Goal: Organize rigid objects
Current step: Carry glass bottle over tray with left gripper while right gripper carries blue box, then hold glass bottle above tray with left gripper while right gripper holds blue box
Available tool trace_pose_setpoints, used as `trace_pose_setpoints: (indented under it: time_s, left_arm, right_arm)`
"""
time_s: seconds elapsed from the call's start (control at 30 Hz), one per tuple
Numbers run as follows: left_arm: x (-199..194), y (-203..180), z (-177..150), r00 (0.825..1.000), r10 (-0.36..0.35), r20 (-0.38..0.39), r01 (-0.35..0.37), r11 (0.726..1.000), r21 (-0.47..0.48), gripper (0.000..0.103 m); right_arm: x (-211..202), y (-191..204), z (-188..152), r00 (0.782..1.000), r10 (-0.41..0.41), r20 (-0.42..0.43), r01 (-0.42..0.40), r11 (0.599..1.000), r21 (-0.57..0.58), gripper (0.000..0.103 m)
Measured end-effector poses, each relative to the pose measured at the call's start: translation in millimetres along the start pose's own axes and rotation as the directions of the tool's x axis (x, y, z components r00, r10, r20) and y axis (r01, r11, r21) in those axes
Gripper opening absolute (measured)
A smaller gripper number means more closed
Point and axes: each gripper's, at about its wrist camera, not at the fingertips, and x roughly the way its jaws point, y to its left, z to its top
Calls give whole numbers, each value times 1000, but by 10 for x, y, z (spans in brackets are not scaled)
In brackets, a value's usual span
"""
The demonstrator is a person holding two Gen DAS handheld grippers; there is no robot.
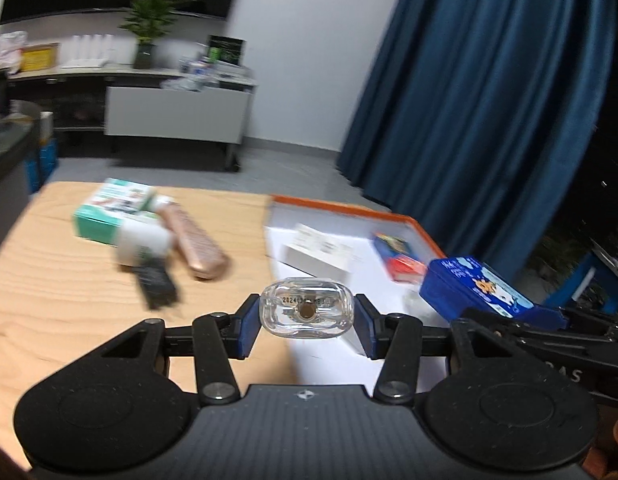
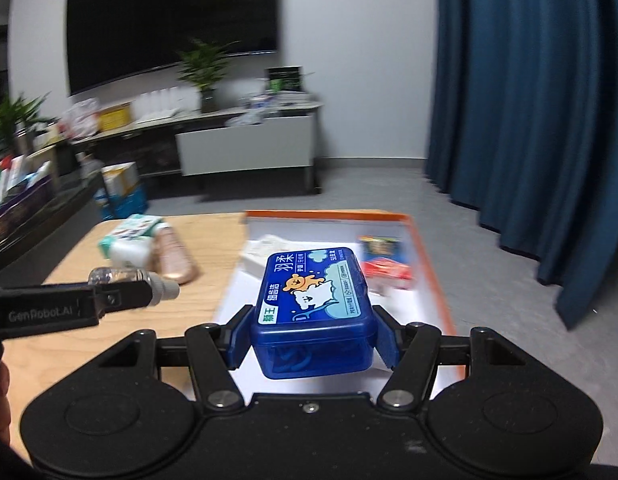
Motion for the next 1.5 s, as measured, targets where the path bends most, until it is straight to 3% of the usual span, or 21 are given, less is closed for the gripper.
trace_pose_setpoints:
  time_s: [0.27, 0.5, 1.17, 1.5]
  left_arm:
    - [211, -299, -74, 999, -12, -45, 13, 999, 31, 49]
    - [207, -452, -163, 998, 4, -61, 0, 997, 78, 50]
    - [213, -541, -192, 985, 115, -125, -107, 992, 70, 50]
    - [216, -550, -168, 986, 115, -123, -108, 992, 59, 50]
  right_arm:
    - [-83, -325, -145, 999, -42, 4, 42, 997, 65, 74]
    - [-107, -459, -245, 1000, -26, -8, 27, 996, 91, 74]
    - [-138, -472, -243, 1000, -12, -12, 13, 996, 92, 74]
    - [-132, -459, -246, 1000, -11, -14, 12, 996, 89, 74]
